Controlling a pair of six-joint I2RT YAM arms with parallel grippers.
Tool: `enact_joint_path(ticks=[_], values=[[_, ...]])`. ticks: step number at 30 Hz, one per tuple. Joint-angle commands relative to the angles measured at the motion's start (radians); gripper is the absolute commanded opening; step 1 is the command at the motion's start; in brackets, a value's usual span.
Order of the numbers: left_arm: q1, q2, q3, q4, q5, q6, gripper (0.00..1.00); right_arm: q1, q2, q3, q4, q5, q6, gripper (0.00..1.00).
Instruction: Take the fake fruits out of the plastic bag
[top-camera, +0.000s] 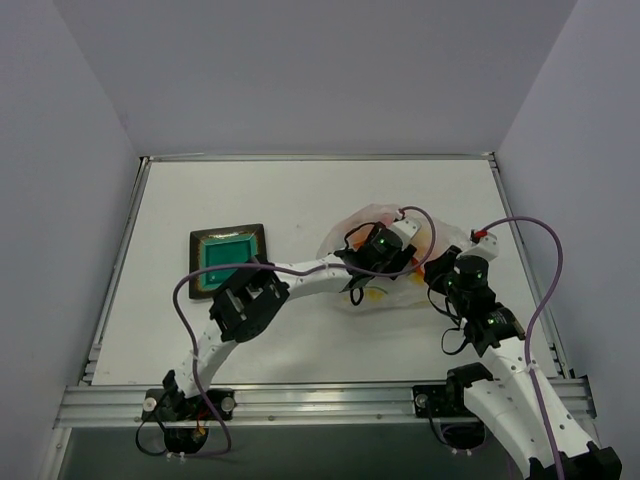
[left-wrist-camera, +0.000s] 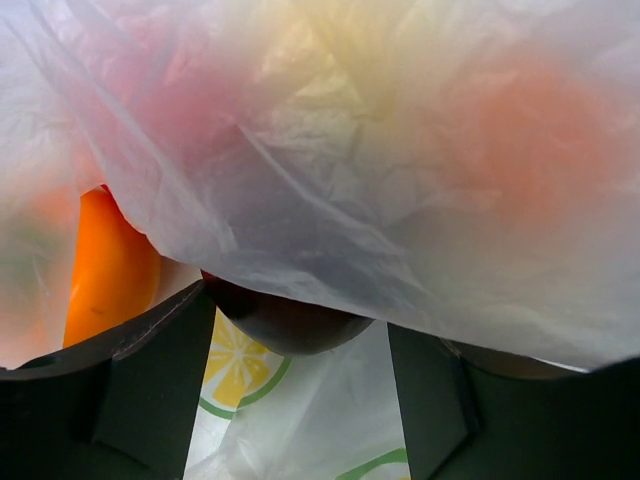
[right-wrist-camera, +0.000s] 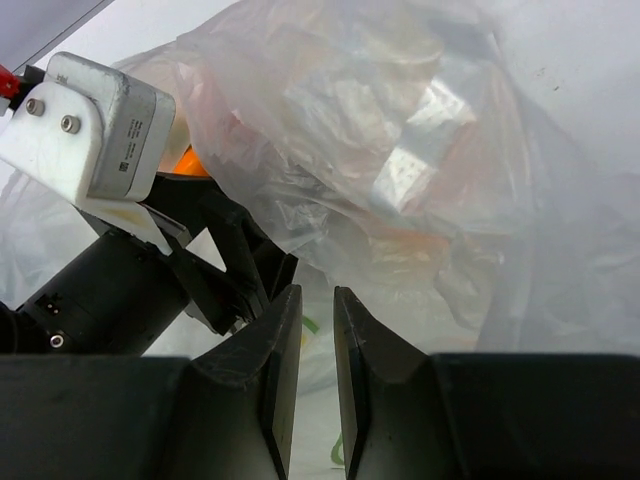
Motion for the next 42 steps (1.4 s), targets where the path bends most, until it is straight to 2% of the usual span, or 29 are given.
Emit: enact_joint_path(ticks=[1, 7, 21, 24, 25, 26, 28, 29, 31, 33, 34, 35, 38, 42], values=[[0.005, -0.091, -0.033, 0.071, -0.016, 0.004, 0.42, 0.006, -0.014, 0.013, 0.023, -0.013, -0.009, 0.16], [-0.01, -0.326, -0.198, 0.16, 0.096, -0.085, 0.38, 0.008, -0.026, -0.003, 0.025, -0.001, -0.003, 0.16], [-0.016, -0.805, -0.529, 0.189, 0.315, -0.283, 0.33, 0.008, -0.015, 0.0, 0.042, 0.031, -0.009, 0.16], [-0.006, -0.981, -0.607, 0.131, 0.188, -0.267, 0.33, 0.008, -0.023, 0.011, 0.04, 0.022, -0.009, 0.16], [0.014, -1.08, -0.627, 0.061, 0.117, -0.262, 0.33, 0.008, -0.029, 0.013, 0.04, 0.018, -0.01, 0.16], [0.027, -1.125, -0.649, 0.025, -0.054, -0.266, 0.33, 0.009, -0.04, 0.013, 0.04, 0.013, -0.007, 0.16], [0.069, -1.25, -0.71, -0.109, -0.239, -0.295, 0.33, 0.009, -0.045, 0.017, 0.04, -0.007, -0.006, 0.16], [0.086, -1.286, -0.73, -0.171, -0.395, -0.334, 0.33, 0.012, -0.045, 0.019, 0.04, -0.015, -0.004, 0.16], [0.16, -1.372, -0.799, -0.254, -0.493, -0.371, 0.33, 0.014, -0.043, 0.025, 0.04, -0.033, -0.003, 0.16], [0.232, -1.406, -0.871, -0.277, -0.515, -0.426, 0.33, 0.018, -0.041, 0.031, 0.039, -0.039, -0.01, 0.16], [0.273, -1.42, -0.891, -0.276, -0.495, -0.452, 0.33, 0.018, -0.041, 0.04, 0.037, -0.041, -0.013, 0.16], [0.36, -1.415, -0.906, -0.271, -0.472, -0.463, 0.33, 0.021, -0.041, 0.043, 0.036, -0.045, -0.017, 0.16], [0.517, -1.348, -0.94, -0.238, -0.357, -0.507, 0.33, 0.023, -0.048, 0.063, 0.019, -0.044, -0.026, 0.16], [0.58, -1.229, -0.962, -0.175, -0.324, -0.54, 0.34, 0.023, -0.057, 0.083, -0.009, -0.036, -0.038, 0.17]])
